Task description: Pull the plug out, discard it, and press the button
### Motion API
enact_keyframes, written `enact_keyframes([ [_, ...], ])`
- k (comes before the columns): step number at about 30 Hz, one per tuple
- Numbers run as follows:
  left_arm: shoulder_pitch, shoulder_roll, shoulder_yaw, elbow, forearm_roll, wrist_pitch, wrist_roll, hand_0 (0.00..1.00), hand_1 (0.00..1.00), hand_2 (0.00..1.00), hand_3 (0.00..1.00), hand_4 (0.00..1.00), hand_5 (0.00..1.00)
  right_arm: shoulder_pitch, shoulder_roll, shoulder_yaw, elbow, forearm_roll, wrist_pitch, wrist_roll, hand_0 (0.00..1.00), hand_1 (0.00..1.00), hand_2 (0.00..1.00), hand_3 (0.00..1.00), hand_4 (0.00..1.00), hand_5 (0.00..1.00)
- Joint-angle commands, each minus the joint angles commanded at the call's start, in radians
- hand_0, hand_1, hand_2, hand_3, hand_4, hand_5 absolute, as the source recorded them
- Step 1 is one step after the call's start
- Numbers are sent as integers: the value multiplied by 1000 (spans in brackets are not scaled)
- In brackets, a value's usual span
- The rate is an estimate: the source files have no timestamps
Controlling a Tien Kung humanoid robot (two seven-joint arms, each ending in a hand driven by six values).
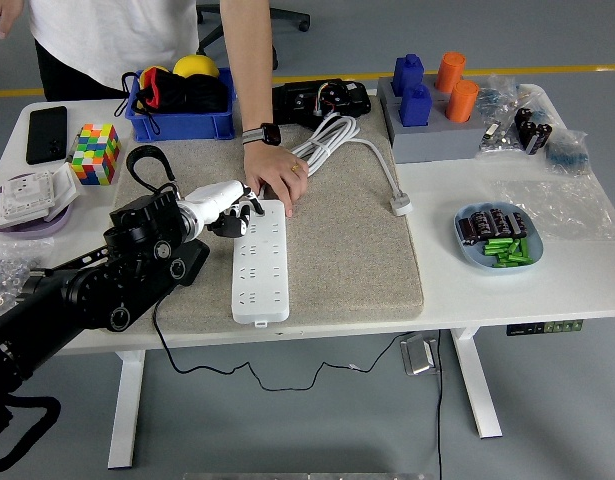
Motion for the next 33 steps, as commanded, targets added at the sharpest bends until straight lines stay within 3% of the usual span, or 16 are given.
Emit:
enact_keyframes([
  [6, 31, 20, -121, -102, 62, 3, 3, 61, 30, 124, 625, 2, 2, -1, -1, 1, 0, -1, -1, 0, 749, 701, 710, 723, 765, 631],
  [11, 108, 47, -274, -229, 85, 12, -15, 61, 30, 124, 625, 2, 2, -1, 2, 3, -1, -3, 0, 0, 749, 701, 710, 723, 765, 631],
  [12, 126, 54, -306, -256, 87, 15, -20, 171, 136, 191, 621, 244, 2, -1, 2, 3, -1, -4, 0, 0, 749, 701, 709, 723, 764, 632],
  [17, 211, 87, -425, -360, 80, 19, -41, 171, 136, 191, 621, 244, 2, -2, 1, 8, 0, -6, -1, 0, 749, 701, 709, 723, 764, 632],
  [18, 232, 94, -448, -379, 85, 23, -51, 539, 580, 591, 740, 677, 2, -2, 0, 9, 0, -6, -1, 0, 749, 700, 710, 723, 765, 633],
  [24, 324, 118, -539, -443, 84, 38, -78, 539, 580, 591, 740, 677, 2, 1, -2, 10, 2, -7, -1, 0, 749, 700, 710, 723, 765, 633],
  [25, 332, 119, -546, -446, 85, 39, -80, 787, 780, 772, 837, 823, 44, 1, -2, 10, 2, -7, -1, 0, 749, 701, 710, 724, 765, 632],
  [29, 402, 128, -609, -478, 87, 40, -86, 787, 780, 772, 837, 823, 44, 3, -1, 8, 3, -7, -1, 0, 749, 701, 710, 724, 765, 632],
  [30, 417, 131, -623, -486, 85, 41, -86, 812, 805, 795, 852, 864, 135, 4, -1, 7, 3, -8, -1, 0, 749, 701, 710, 724, 765, 632],
  [33, 463, 138, -675, -511, 85, 39, -84, 812, 805, 795, 852, 864, 135, 5, -2, 9, 1, -10, -1, 0, 749, 701, 710, 723, 765, 633],
])
